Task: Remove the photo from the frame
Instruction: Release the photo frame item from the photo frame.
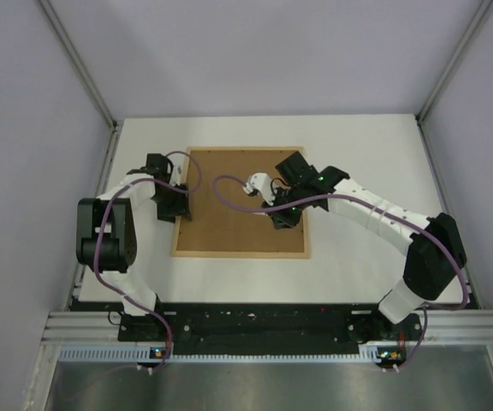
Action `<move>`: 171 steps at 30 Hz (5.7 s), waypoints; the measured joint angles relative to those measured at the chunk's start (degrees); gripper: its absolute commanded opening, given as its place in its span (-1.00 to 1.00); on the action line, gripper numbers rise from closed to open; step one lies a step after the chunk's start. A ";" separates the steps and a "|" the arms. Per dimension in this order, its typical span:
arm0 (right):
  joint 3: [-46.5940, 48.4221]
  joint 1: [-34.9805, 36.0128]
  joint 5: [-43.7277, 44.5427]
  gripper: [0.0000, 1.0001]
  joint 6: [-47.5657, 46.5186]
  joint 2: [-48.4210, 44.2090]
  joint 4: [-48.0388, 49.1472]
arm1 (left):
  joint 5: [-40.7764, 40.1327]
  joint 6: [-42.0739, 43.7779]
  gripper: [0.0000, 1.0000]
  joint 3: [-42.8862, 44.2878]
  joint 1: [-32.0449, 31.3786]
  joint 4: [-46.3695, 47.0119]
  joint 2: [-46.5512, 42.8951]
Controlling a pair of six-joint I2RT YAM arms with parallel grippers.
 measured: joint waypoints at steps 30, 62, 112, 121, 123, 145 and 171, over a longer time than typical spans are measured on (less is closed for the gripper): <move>10.82 2.03 4.79 -1.00 -7.17 20.48 -6.40 | 9.01 -7.10 0.38 6.54 -10.05 2.78 4.94; 18.78 4.50 6.21 -1.00 -19.67 31.01 -8.59 | 10.67 -5.86 0.27 12.11 -10.91 3.32 9.88; 30.14 6.43 8.31 -1.00 -21.66 37.27 -17.68 | 11.13 -6.45 -0.11 14.45 -12.85 3.23 12.39; 33.20 6.43 8.26 -1.00 -21.62 38.25 -17.68 | 11.54 -6.47 -0.12 14.45 -13.31 3.26 12.44; 33.16 6.43 8.48 -1.00 -21.62 38.25 -17.70 | 11.52 -6.47 -0.12 14.45 -13.31 3.26 12.44; 30.93 6.43 9.57 -1.00 -22.10 38.23 -17.88 | 11.45 -6.71 -0.17 14.45 -13.31 3.26 12.50; 29.38 7.28 10.80 -1.00 -22.73 37.44 -17.46 | 11.50 -7.21 -0.33 14.45 -13.18 3.26 12.79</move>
